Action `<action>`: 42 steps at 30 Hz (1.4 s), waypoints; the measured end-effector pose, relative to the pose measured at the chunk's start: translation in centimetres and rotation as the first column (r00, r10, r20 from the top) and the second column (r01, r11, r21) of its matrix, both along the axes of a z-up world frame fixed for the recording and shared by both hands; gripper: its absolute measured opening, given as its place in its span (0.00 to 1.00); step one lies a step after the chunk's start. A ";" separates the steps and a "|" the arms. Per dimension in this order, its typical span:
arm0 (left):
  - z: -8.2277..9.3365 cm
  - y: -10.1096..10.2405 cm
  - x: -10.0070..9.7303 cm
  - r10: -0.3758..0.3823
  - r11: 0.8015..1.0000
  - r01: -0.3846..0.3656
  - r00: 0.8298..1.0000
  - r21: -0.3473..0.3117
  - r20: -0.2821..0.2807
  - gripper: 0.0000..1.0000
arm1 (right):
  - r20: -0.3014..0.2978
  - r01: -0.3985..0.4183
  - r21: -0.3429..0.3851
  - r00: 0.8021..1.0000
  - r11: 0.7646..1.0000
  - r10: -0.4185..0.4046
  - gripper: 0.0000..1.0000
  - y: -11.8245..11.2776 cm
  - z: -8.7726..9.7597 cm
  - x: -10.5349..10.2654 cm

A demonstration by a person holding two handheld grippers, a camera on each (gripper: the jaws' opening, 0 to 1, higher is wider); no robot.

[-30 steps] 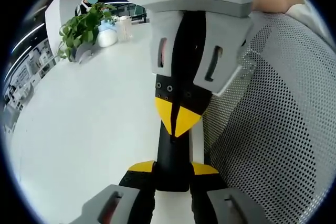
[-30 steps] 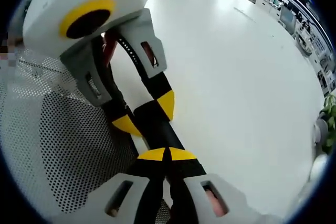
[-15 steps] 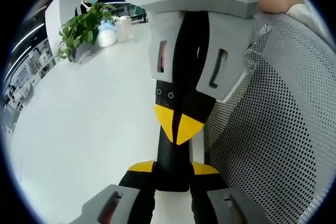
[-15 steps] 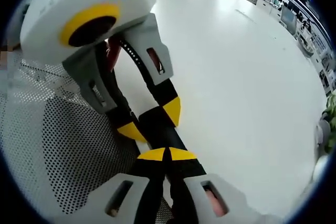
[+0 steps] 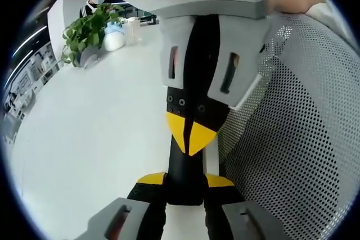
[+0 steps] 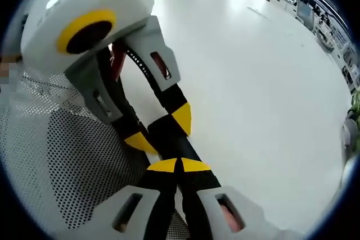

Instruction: Press the specified remote control buttons in sequence, fully releasing each button before pressing the next.

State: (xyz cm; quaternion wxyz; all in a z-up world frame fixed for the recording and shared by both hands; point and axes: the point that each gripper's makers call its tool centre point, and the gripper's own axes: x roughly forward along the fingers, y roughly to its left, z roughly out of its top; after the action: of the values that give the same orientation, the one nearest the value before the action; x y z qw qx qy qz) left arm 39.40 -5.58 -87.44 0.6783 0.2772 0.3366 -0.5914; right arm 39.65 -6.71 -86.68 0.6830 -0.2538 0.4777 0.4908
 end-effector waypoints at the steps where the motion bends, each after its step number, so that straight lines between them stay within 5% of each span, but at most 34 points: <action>1: 0.0 0.0 0.0 -0.001 1.000 0.001 1.000 0.000 0.000 0.24 | -0.001 0.005 0.001 1.000 1.000 -0.005 0.00 0.0 0.0 0.0; 30: 0.0 0.0 0.1 0.010 1.000 -0.010 1.000 -0.012 -0.004 0.25 | 0.011 0.031 -0.013 0.999 0.999 -0.031 0.00 0.0 -0.1 0.1; 42: 0.0 -0.2 0.2 0.020 1.000 -0.020 1.000 -0.016 -0.005 0.25 | 0.032 -0.038 -0.071 0.999 0.997 0.041 0.00 0.2 -0.1 0.0</action>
State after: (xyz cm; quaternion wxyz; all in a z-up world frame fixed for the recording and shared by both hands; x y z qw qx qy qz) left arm 39.56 -5.80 -87.44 0.6856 0.2671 0.3363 -0.5879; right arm 39.66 -6.53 -86.78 0.6719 -0.2952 0.4778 0.4828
